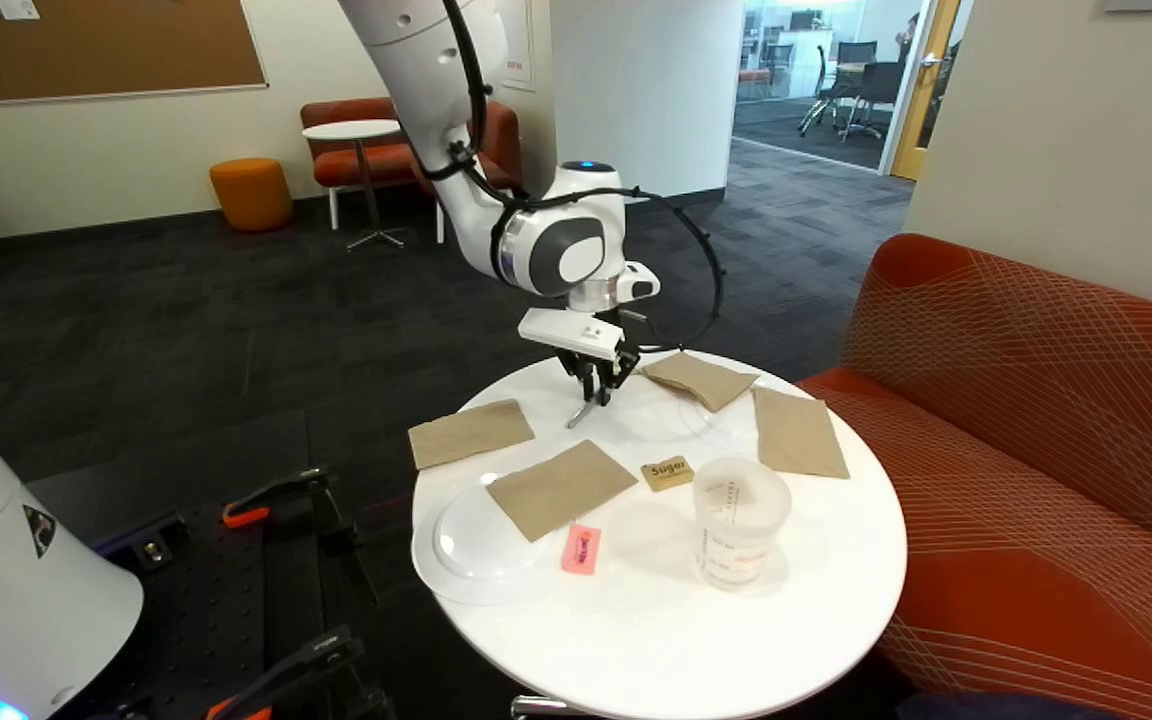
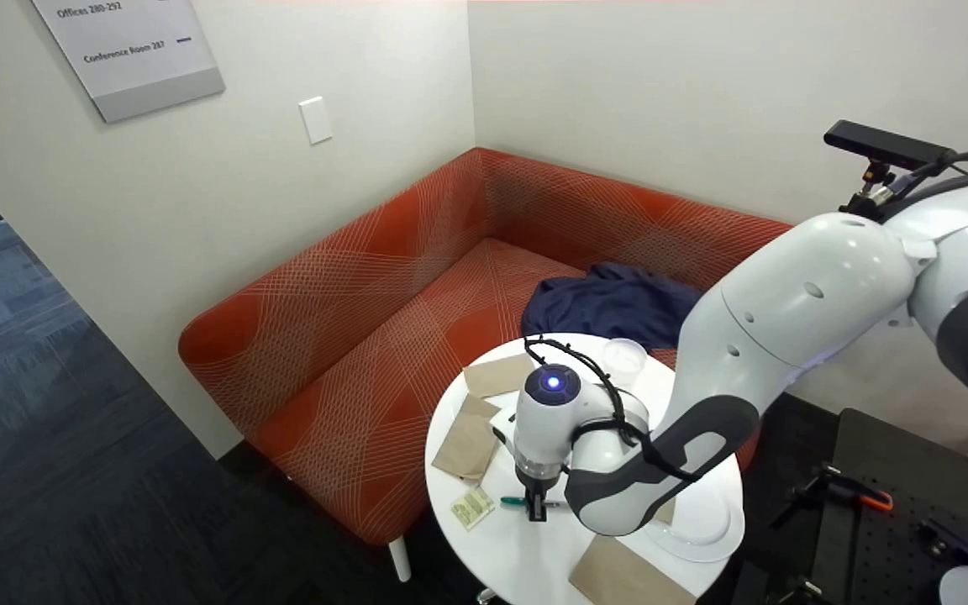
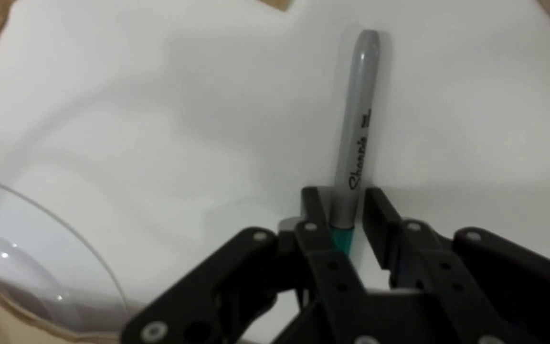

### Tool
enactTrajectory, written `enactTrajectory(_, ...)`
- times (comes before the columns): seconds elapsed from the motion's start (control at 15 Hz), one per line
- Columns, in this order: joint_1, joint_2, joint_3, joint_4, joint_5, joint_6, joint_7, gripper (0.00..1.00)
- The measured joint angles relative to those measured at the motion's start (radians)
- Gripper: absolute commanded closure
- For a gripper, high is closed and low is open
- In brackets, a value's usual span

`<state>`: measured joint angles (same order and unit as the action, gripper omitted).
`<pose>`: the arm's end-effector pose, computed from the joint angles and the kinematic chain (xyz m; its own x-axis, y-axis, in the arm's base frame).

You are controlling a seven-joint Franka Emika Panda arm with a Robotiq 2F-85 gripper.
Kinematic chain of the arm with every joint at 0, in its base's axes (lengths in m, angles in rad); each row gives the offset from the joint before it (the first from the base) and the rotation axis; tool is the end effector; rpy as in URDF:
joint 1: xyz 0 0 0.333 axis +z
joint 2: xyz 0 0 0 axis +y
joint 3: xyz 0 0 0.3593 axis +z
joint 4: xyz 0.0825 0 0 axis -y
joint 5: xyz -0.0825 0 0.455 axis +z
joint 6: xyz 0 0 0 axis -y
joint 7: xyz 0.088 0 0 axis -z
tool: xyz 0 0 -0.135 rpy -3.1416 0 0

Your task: Put the marker in the cup

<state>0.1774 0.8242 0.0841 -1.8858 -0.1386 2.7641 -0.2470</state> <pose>0.6562 0.1819 0.0096 0.8196 0.5699 0.0589 0.5703 -0.8214 0.0116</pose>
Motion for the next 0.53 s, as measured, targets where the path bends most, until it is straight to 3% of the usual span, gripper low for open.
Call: enactTrajectory(0.53, 0.003, -0.013, -0.004, 0.002, -0.002, 0.0, 0.003, 0.96)
